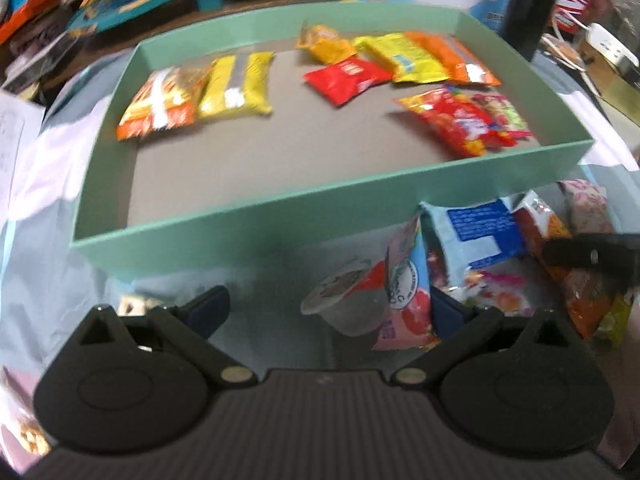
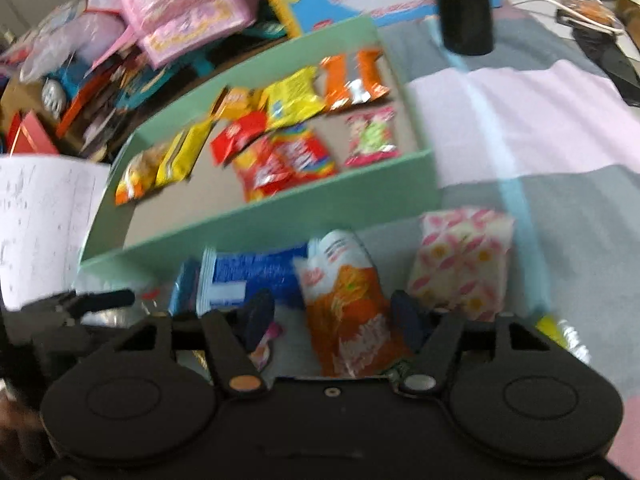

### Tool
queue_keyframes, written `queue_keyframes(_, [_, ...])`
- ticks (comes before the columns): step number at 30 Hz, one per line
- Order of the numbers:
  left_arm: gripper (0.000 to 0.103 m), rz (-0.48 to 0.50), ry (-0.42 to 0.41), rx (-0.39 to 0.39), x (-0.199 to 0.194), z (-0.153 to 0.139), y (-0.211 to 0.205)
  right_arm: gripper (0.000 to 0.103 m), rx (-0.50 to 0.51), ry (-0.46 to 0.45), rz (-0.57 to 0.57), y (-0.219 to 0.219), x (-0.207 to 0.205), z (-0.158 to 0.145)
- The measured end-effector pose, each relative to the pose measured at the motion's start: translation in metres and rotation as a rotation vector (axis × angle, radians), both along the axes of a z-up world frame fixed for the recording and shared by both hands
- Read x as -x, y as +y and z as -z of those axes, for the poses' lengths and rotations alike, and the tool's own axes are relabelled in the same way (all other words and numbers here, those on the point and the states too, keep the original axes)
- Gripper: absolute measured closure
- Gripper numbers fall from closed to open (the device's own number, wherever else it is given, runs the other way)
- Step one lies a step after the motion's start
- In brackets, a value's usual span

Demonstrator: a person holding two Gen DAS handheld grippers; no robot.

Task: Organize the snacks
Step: 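Grasp the blue-white packet with the left tool while the right tool grasps the orange noodle bag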

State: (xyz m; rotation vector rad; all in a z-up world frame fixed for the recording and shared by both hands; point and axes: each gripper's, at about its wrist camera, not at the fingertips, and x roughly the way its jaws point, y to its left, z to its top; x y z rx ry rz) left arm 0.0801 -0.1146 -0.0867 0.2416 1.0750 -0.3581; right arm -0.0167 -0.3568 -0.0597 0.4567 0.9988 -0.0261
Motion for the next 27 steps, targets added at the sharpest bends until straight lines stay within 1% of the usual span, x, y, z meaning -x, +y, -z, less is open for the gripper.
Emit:
queue_keyframes(3, [0.000, -0.023, 0.007, 0.011, -0.002, 0.002, 0.008, 0.037, 0.087, -0.008, -0.034, 0.017, 0.002, 0.000])
queue_keyframes(6, [0.002, -0.022, 0.004, 0.018, -0.003, 0.002, 0.009, 0.039, 0.160, -0.014, -0.065, 0.030, 0.004, 0.000])
queue_keyframes(9, [0.017, -0.015, -0.017, 0.013, -0.001, 0.001, 0.005, 0.046, 0.236, -0.023, -0.084, 0.039, 0.004, 0.002])
queue_keyframes(10, [0.026, -0.005, -0.032, 0.008, 0.000, 0.001, 0.003, 0.048, 0.265, -0.028, -0.091, 0.043, 0.001, 0.003])
queue_keyframes(11, [0.029, 0.006, -0.041, 0.004, 0.000, 0.000, 0.000, 0.048, 0.279, -0.031, -0.096, 0.042, 0.002, 0.003])
queue_keyframes(12, [0.031, 0.015, -0.044, 0.003, 0.000, -0.001, -0.001, 0.048, 0.284, -0.031, -0.101, 0.043, 0.001, 0.003])
queue_keyframes(14, [0.028, 0.029, -0.045, 0.019, 0.000, -0.005, -0.001, 0.049, 0.266, -0.023, -0.102, 0.040, -0.002, 0.002])
queue_keyframes(16, [0.023, 0.027, -0.062, 0.022, -0.002, -0.009, 0.002, 0.050, 0.246, -0.021, -0.091, 0.035, -0.002, 0.001])
queue_keyframes(17, [0.021, 0.023, -0.068, 0.021, -0.003, -0.010, 0.005, 0.048, 0.244, -0.021, -0.084, 0.031, -0.001, 0.001])
queue_keyframes(18, [0.017, 0.017, -0.068, 0.024, -0.005, -0.011, 0.008, 0.047, 0.243, -0.022, -0.081, 0.027, 0.000, 0.001])
queue_keyframes(20, [0.016, 0.004, -0.067, 0.030, -0.007, -0.012, 0.013, 0.046, 0.244, -0.032, -0.086, 0.025, 0.002, 0.002])
queue_keyframes(22, [0.016, 0.012, -0.072, 0.025, -0.007, -0.012, 0.014, 0.045, 0.270, -0.035, -0.100, 0.030, 0.002, 0.004])
queue_keyframes(24, [0.016, 0.023, -0.082, 0.017, -0.005, -0.013, 0.013, 0.044, 0.319, -0.043, -0.123, 0.039, 0.004, 0.006])
queue_keyframes(25, [0.016, 0.034, -0.086, 0.016, -0.004, -0.014, 0.011, 0.050, 0.339, -0.048, -0.136, 0.044, 0.005, 0.007])
queue_keyframes(26, [0.016, 0.045, -0.088, 0.016, -0.003, -0.013, 0.009, 0.065, 0.366, -0.054, -0.155, 0.051, 0.007, 0.007])
queue_keyframes(27, [0.019, 0.056, -0.086, 0.016, -0.002, -0.013, 0.007, 0.068, 0.375, -0.060, -0.168, 0.055, 0.007, 0.006])
